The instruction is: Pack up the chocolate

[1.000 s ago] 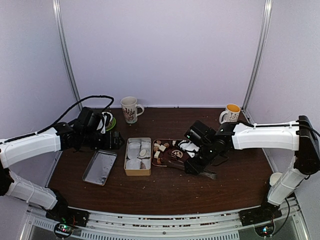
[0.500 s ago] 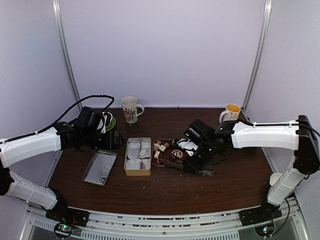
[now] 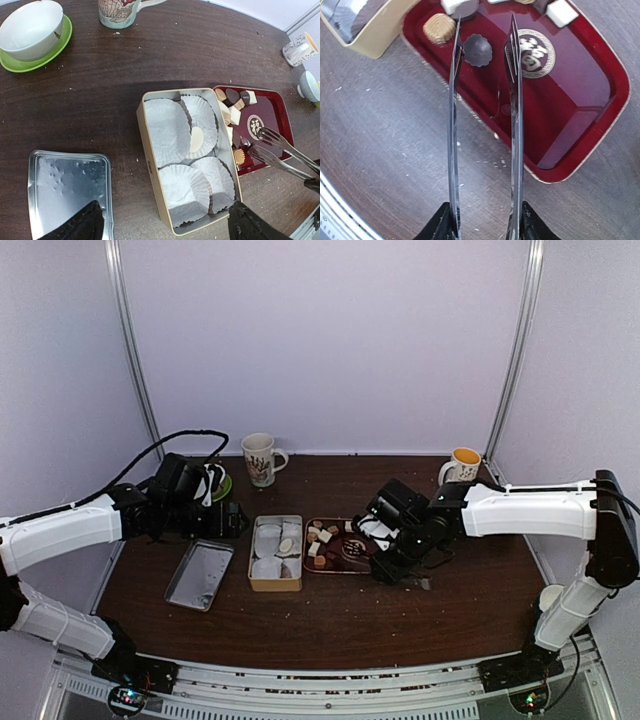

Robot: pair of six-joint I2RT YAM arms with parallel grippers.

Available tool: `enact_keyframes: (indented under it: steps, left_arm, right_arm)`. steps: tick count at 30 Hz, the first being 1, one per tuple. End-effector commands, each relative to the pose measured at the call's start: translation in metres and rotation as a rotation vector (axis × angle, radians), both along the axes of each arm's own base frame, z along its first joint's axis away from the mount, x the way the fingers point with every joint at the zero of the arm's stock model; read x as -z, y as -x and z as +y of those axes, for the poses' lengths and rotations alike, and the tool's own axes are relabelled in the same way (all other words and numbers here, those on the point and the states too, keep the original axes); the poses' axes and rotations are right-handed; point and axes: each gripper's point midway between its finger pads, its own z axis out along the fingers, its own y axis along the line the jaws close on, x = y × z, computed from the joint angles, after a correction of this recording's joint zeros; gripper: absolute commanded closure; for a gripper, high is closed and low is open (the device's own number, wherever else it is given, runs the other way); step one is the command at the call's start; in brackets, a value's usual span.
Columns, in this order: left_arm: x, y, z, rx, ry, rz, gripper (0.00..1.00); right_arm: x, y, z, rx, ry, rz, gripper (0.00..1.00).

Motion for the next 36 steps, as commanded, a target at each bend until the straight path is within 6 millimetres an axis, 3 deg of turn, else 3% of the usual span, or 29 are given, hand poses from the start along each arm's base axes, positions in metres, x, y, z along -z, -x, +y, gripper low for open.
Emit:
enact_keyframes:
  steps: [1, 12, 26, 30, 36]
  left_arm:
    - [-0.011, -0.005, -0.002, 0.006, 0.016, -0.032, 0.11]
    - [-0.011, -0.005, -0.001, 0.004, 0.016, -0.031, 0.11]
    - [-0.011, -0.005, -0.001, 0.003, 0.017, -0.030, 0.11]
    - [-0.012, -0.005, -0.001, 0.003, 0.017, -0.032, 0.11]
    - [-0.012, -0.005, -0.001, 0.003, 0.018, -0.033, 0.11]
  right_arm:
    - [-0.008, -0.018, -0.016, 0.088, 0.027, -0.062, 0.58]
    - [-0.012, -0.013, -0.012, 0.077, -0.036, -0.039, 0.53]
    - [0.008, -0.013, -0.020, 0.120, 0.011, 0.004, 0.50]
    - [0.013, -0.012, -0.021, 0.137, 0.002, 0.036, 0.55]
    - [0.007, -0.008, -0.021, 0.138, -0.017, 0.045, 0.70]
